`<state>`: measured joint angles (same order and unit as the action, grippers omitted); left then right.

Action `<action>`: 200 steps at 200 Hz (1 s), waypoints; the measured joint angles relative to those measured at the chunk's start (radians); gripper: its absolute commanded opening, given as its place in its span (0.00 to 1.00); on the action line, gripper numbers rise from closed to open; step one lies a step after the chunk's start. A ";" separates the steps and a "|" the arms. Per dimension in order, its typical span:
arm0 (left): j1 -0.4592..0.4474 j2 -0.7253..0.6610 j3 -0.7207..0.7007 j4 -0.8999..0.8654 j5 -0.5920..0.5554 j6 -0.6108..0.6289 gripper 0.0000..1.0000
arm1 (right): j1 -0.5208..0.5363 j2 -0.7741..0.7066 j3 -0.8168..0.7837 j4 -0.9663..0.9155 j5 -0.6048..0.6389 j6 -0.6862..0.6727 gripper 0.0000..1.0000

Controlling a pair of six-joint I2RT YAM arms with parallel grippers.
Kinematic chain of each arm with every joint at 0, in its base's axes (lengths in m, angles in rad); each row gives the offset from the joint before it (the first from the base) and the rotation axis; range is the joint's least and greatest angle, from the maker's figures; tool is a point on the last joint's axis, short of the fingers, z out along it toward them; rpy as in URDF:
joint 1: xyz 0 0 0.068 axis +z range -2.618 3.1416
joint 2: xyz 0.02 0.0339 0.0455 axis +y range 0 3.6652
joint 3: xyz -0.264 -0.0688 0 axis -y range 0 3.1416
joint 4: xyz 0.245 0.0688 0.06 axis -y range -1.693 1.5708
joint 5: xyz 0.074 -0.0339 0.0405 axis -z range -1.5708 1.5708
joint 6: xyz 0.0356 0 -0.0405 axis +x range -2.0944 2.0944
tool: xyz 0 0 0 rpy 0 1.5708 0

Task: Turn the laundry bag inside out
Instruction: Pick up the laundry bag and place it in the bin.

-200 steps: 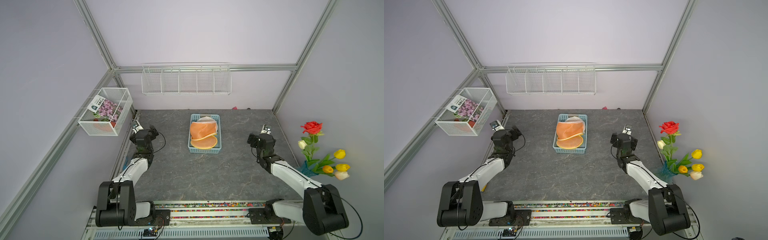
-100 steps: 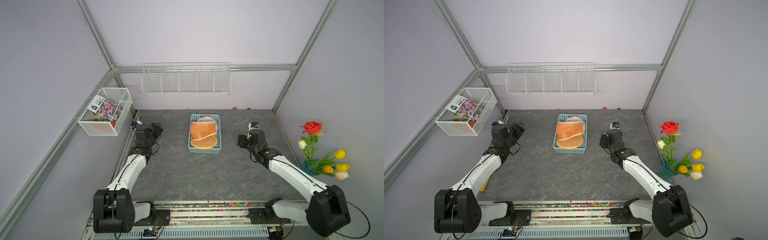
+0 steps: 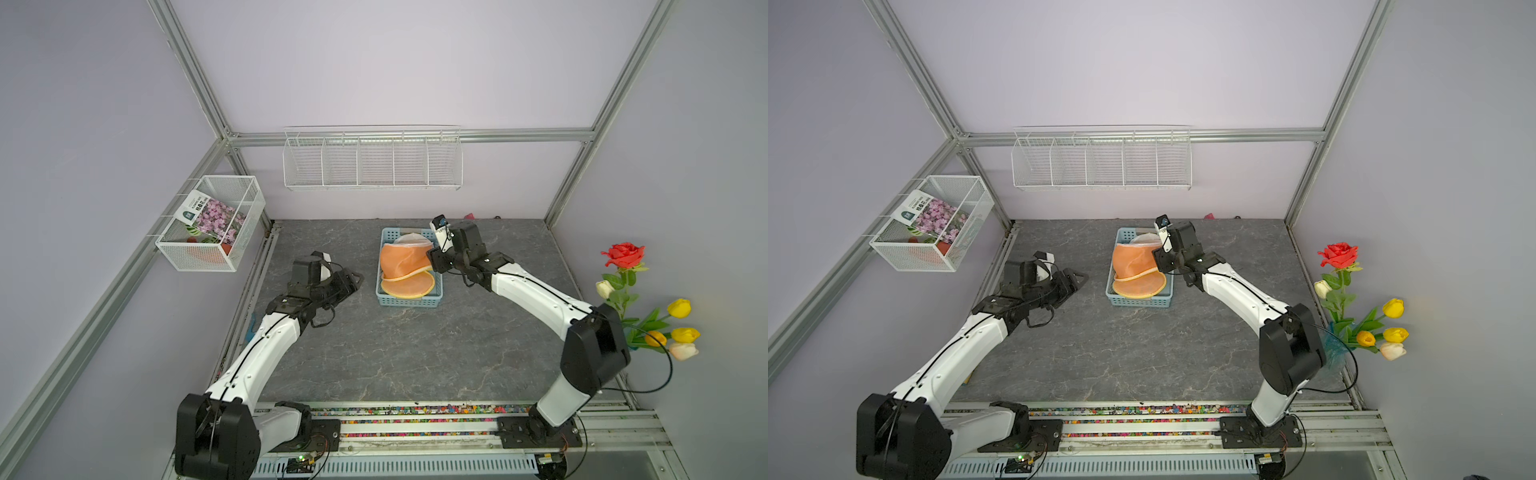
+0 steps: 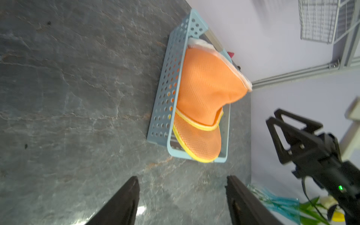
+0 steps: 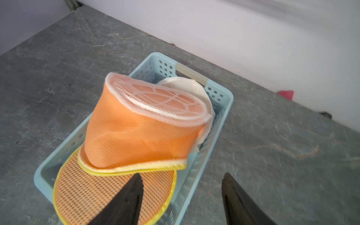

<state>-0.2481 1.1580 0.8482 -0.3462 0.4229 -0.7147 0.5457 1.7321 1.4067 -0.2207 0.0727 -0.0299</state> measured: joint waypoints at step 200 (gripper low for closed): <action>-0.001 -0.111 -0.024 -0.132 0.154 0.052 0.76 | 0.083 0.355 0.402 -0.201 0.101 -0.290 0.00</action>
<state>-0.2493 1.0473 0.8242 -0.4782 0.5766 -0.6628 0.6285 2.0869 1.8084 -0.4221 0.1738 -0.3202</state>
